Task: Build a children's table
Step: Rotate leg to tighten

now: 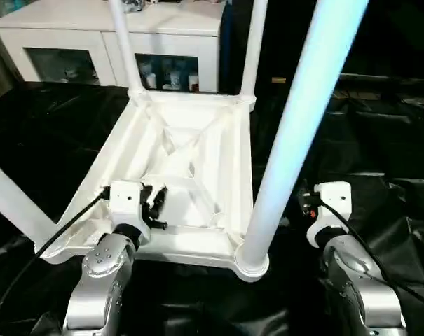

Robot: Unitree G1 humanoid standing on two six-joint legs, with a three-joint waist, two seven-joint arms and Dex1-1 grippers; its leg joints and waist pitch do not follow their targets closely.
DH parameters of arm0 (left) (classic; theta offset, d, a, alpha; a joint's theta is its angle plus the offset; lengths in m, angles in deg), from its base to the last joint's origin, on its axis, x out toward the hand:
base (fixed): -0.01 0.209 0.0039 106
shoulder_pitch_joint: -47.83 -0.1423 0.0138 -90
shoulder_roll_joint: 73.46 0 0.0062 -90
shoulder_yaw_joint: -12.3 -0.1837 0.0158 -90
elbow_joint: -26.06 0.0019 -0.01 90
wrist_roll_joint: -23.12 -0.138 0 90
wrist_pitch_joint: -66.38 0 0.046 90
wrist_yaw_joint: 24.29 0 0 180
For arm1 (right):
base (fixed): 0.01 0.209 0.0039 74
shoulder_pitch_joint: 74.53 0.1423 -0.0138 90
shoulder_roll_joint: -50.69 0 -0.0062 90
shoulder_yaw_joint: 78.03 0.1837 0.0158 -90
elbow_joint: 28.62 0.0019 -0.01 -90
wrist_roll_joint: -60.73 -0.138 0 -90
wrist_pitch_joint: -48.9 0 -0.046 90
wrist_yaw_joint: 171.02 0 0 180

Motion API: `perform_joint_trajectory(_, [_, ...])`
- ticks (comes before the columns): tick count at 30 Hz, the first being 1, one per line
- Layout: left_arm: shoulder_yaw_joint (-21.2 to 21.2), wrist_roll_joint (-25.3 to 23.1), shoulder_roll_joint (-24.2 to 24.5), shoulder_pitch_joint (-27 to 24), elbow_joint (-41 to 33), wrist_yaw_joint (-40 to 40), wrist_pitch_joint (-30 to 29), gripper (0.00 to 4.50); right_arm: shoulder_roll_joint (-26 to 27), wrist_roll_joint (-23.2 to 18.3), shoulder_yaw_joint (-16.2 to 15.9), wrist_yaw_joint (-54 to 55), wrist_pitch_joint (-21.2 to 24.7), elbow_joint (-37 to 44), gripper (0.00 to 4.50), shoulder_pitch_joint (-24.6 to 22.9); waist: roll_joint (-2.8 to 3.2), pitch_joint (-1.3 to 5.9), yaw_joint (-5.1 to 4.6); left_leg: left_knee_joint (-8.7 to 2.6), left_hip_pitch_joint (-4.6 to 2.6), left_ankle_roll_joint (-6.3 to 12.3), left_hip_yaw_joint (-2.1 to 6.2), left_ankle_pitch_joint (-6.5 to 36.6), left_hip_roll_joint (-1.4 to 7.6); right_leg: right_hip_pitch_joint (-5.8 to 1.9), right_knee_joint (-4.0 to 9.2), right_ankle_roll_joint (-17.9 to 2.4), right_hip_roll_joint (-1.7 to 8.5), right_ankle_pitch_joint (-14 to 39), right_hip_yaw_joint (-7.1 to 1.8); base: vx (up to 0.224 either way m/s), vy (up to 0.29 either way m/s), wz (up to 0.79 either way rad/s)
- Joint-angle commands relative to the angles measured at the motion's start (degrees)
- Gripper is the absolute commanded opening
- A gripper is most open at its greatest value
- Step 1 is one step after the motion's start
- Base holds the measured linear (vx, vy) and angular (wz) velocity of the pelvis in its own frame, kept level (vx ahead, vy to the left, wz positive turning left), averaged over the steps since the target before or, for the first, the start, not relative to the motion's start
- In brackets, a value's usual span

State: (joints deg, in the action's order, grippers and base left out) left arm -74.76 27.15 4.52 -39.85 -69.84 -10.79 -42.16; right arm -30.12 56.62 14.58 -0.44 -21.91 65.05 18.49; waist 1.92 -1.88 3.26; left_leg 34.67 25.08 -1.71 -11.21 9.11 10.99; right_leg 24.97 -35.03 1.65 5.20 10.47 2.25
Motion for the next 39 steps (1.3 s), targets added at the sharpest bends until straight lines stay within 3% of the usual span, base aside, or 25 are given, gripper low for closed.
perform_joint_trajectory(1, [-0.32, -1.12, 0.19, -0.47, -0.72, -0.67, -0.15, 1.75, 0.13, -0.13, 0.04, 0.41, 1.01, 0.94, 3.48, 0.13, -0.37, 4.64, 0.21, -1.76, -0.68, 11.42, 0.3, -6.18, -0.35, -1.36, 3.69, -14.98, 0.53, -17.95, 0.04, -0.074, 0.009, 0.02])
perform_joint_trajectory(3, [-0.5, -1.34, 0.48, -0.73, -1.16, -1.03, -0.22, 1.75, 0.24, -0.2, -0.22, 0.54, 1.15, 0.98, 3.48, 0.03, -0.23, 3.53, 0.05, -2.92, -1.86, 8.81, 0.43, 14.23, 0.71, -1.38, 5.74, -12.98, 1.39, 10.24, 0.31, -0.082, 0.013, 0.01])
perform_joint_trajectory(4, [-0.74, -1.4, 0.92, -0.94, -1.52, -1.07, -0.5, 1.75, 0.31, -0.29, -0.34, 0.6, 1.29, 1.05, 3.48, -0.04, -0.01, 2.1, -0.55, -3.78, -3.67, 2.61, 1.01, 28.53, 1.21, -0.65, 7.3, -6.92, 1.31, 31.89, 0.66, -0.12, 0.03, -0.05])
perform_joint_trajectory(5, [-0.77, -1.39, 1.0, -0.99, -1.58, -1.05, -0.55, 1.75, 0.33, -0.32, -0.36, 0.6, 1.32, 1.07, 3.48, -0.05, 0.14, 1.66, -0.83, -4.01, -4.3, -0.09, 1.49, 32.67, 1.24, -0.19, 8.09, -3.66, 1.07, 37.29, 0.99, -0.12, 0.03, -0.05])
perform_joint_trajectory(6, [-0.88, -1.35, 1.25, -1.13, -1.76, -1.0, -0.72, 1.75, 0.4, -0.4, -0.39, 0.61, 1.42, 1.11, 3.48, -0.09, 0.36, 0.71, -1.6, -4.1, -5.26, -2.26, 1.83, 37.68, 1.12, 0.45, 9.51, -0.78, 0.56, 41.52, 2.15, -0.099, 0.033, -0.1])
perform_joint_trajectory(7, [-1.16, -1.44, 1.89, -1.54, -2.2, -0.85, -1.09, 1.75, 0.48, -0.44, -0.32, 0.49, 1.48, 1.15, 3.48, -0.31, 1.75, -0.28, -2.2, -7.97, -5.1, -5.23, 2.91, 48.48, 2.47, -2.38, 8.55, 1.3, -0.98, 37.92, 4.56, -0.113, 0.049, -0.13])
perform_joint_trajectory(8, [-1.18, -1.55, 1.99, -1.63, -2.28, -0.82, -1.09, 1.75, 0.46, -0.45, -0.3, 0.48, 1.52, 1.15, 3.48, -0.37, 2.3, -0.4, -1.84, -11.77, -2.0, -5.76, 2.85, 52.77, 4.04, -6.23, 1.64, -1.1, -1.14, 29.2, 4.25, -0.113, 0.049, -0.13])
perform_joint_trajectory(9, [-1.21, -1.73, 2.18, -1.83, -2.44, -0.64, -1.08, 1.75, 0.34, -0.42, -0.25, 0.55, 1.72, 1.16, 3.48, -0.51, 3.21, 0.19, 1.59, -14.21, 0.93, -6.69, -0.35, 55.5, 2.98, -8.56, -5.11, -3.59, -1.32, 13.42, 4.35, -0.127, 0.036, -0.02])
perform_joint_trajectory(10, [-1.31, -1.8, 2.35, -1.99, -2.56, -0.43, -1.13, 1.75, 0.21, -0.36, -0.21, 0.63, 1.93, 1.21, 3.48, -0.62, 0.09, 1.07, 0.74, -11.69, -3.36, -6.11, -0.31, 46.88, 2.82, -6.19, -2.92, -1.85, 0.79, 23.16, -0.23, -0.022, -0.071, 0.1])
perform_joint_trajectory(11, [-1.45, -1.93, 2.59, -2.15, -2.6, -0.22, -1.03, 1.75, 0.11, -0.21, -0.14, 0.81, 2.19, 1.21, 3.48, -0.73, -1.86, 1.54, 0.96, -5.98, -6.54, -6.68, 0.65, 38.89, 1.48, -1.81, 4.09, -0.27, 3.78, 38.12, -1.69, -0.022, -0.071, 0.1])
perform_joint_trajectory(12, [-1.55, -2.06, 2.82, -2.32, -2.62, -0.1, -0.97, 1.75, 0.04, -0.06, -0.05, 1.02, 2.38, 1.17, 3.48, -0.83, -2.47, 0.65, 0.66, 2.19, -5.75, -2.14, 3.05, 20.05, 0.04, -1.15, 9.66, -1.52, 9.67, 53.33, -4.38, 0.012, -0.066, -0.14])
perform_joint_trajectory(13, [-1.56, -2.16, 3.02, -2.4, -2.53, -0.05, -0.92, 1.75, 0.03, 0.04, 0.02, 1.24, 2.57, 1.08, 3.48, -0.86, -1.0, 1.15, 1.67, -1.84, -1.86, -1.45, 4.39, 8.63, 0.91, -5.7, 6.93, -2.73, 7.75, 45.0, -2.97, -0.011, 0.005, -0.18])
perform_joint_trajectory(14, [-1.56, -2.16, 3.02, -2.4, -2.53, -0.05, -0.92, 1.75, 0.03, 0.04, 0.02, 1.24, 2.57, 1.08, 3.48, -0.86, -0.28, 0.49, 1.65, -3.85, -2.42, -3.1, 4.3, 12.87, 1.18, -4.72, 6.75, -3.22, 5.46, 42.25, -1.34, -0.002, 0.024, -0.24])
perform_joint_trajectory(15, [-1.54, -2.18, 3.32, -2.39, -2.36, -0.03, -0.89, 1.75, -0.02, 0.23, 0.09, 1.53, 2.82, 0.9, 3.48, -0.89, -0.4, 0.37, 0.74, -5.0, -3.87, -5.65, 3.87, 25.07, 1.41, -3.16, 5.54, -3.14, 2.54, 36.84, -0.5, 0.0, 0.0, 0.0])
perform_joint_trajectory(17, [-1.56, -2.36, 3.63, -2.11, -2.16, -0.28, -0.44, 1.75, -0.23, 0.32, 0.02, 1.41, 2.7, 0.75, 3.48, -1.06, 0.84, 0.91, 0.54, -5.78, -4.62, -6.44, 4.26, 31.47, 1.3, -3.74, 5.62, -4.08, 2.96, 32.7, -0.96, -0.074, 0.024, -0.01])
perform_joint_trajectory(18, [-1.57, -2.27, 3.7, -1.89, -2.02, -0.42, -0.32, 1.75, -0.22, 0.36, -0.04, 1.33, 2.67, 0.68, 3.48, -0.96, 1.28, 0.98, 0.46, -6.08, -4.44, -6.37, 4.41, 30.87, 1.4, -4.07, 5.56, -4.46, 2.98, 30.61, -0.99, 0.0, 0.0, 0.0])
perform_joint_trajectory(19, [-1.6, -2.2, 3.7, -1.79, -2.01, -0.51, -0.37, 1.75, -0.23, 0.41, -0.11, 1.24, 2.6, 0.69, 3.48, -0.93, 1.16, 1.19, 0.17, -6.57, -3.7, -6.07, 4.54, 28.65, 1.4, -4.91, 5.27, -4.84, 2.67, 25.19, -0.8, 0.0, 0.0, 0.0])
perform_joint_trajectory(21, [-1.54, -1.94, 3.52, -1.41, -1.95, -0.65, -0.58, 1.75, -0.28, 0.47, -0.44, 1.1, 2.55, 0.67, 3.48, -0.67, 1.16, 1.45, -0.11, -6.84, -3.6, -5.34, 4.42, 26.12, 1.56, -5.06, 5.01, -5.6, 2.51, 19.71, -0.77, 0.0, 0.0, 0.0])
perform_joint_trajectory(25, [-1.4, -1.55, 3.22, -0.95, -1.52, -0.77, -0.08, 1.75, -0.34, 0.47, -0.65, 1.28, 2.67, 0.49, 3.48, -0.18, 1.14, 1.55, -0.73, -6.65, -3.43, -4.89, 4.03, 25.88, 1.32, -4.89, 5.55, -5.98, 2.81, 22.02, -0.99, 0.0, 0.0, 0.0])
perform_joint_trajectory(27, [-1.41, -1.48, 3.27, -0.81, -1.35, -0.79, 0.0, 1.75, -0.34, 0.49, -0.67, 1.34, 2.69, 0.45, 3.48, -0.08, 0.76, 1.76, -0.82, -6.29, -3.27, -3.82, 3.63, 23.01, 1.24, -4.75, 5.58, -6.11, 2.85, 20.84, -1.3, 0.0, 0.0, 0.0])
perform_joint_trajectory(32, [-0.22, 2.27, 3.38, -2.55, -2.03, 1.99, 0.44, 1.75, -4.65, -2.59, -1.42, -7.3, 1.23, 1.5, 3.48, -0.21, 1.14, 2.43, -0.6, -5.41, -2.92, -1.13, 3.17, 14.39, 1.3, -5.35, 4.43, -8.89, 2.52, 7.99, -1.39, 0.022, -0.002, -0.01])
perform_joint_trajectory(33, [-0.22, 2.27, 3.38, -2.55, -2.03, 1.99, 0.44, 1.93, -4.65, -2.59, -1.42, -7.3, 1.23, 1.5, 3.48, -0.21, 1.14, 2.43, -0.6, -5.41, -2.92, -1.13, 3.17, 14.39, 1.3, -5.35, 4.43, -8.89, 2.52, 7.99, -1.39, 0.06, 0.002, -0.05])
perform_joint_trajectory(35, [-0.29, 6.77, 5.61, -7.29, -6.7, 8.53, -0.31, 2.13, -10.27, -5.3, -1.62, -16.26, 0.92, 2.12, 3.76, -1.19, 1.18, 2.7, -0.4, -4.99, -2.6, 0.97, 3.31, 10.37, 1.42, -6.02, 3.7, -10.44, 2.62, 1.25, -1.25, 0.065, 0.012, -0.07])
perform_joint_trajectory(36, [-0.25, 6.97, 6.41, -8.42, -7.49, 9.4, -0.34, 2.13, -11.16, -5.94, -1.06, -17.56, 0.66, 1.97, 3.76, -1.29, 1.24, 2.81, -0.51, -4.58, -2.74, 2.14, 3.12, 8.66, 1.39, -5.81, 3.45, -11.19, 2.34, -2.15, -1.25, 0.068, 0.019, -0.02])
perform_joint_trajectory(39, [0.25, 6.24, 8.67, -11.38, -8.64, 10.39, -0.35, 2.43, -13.33, -8.07, 0.76, -21.02, 0.34, 1.59, 3.94, -1.53, 1.28, 2.89, -0.39, -4.11, -3.07, 5.13, 2.78, 7.47, 1.34, -5.63, 3.35, -12.63, 2.27, -4.08, -1.24, 0.037, 0.008, 0.01])
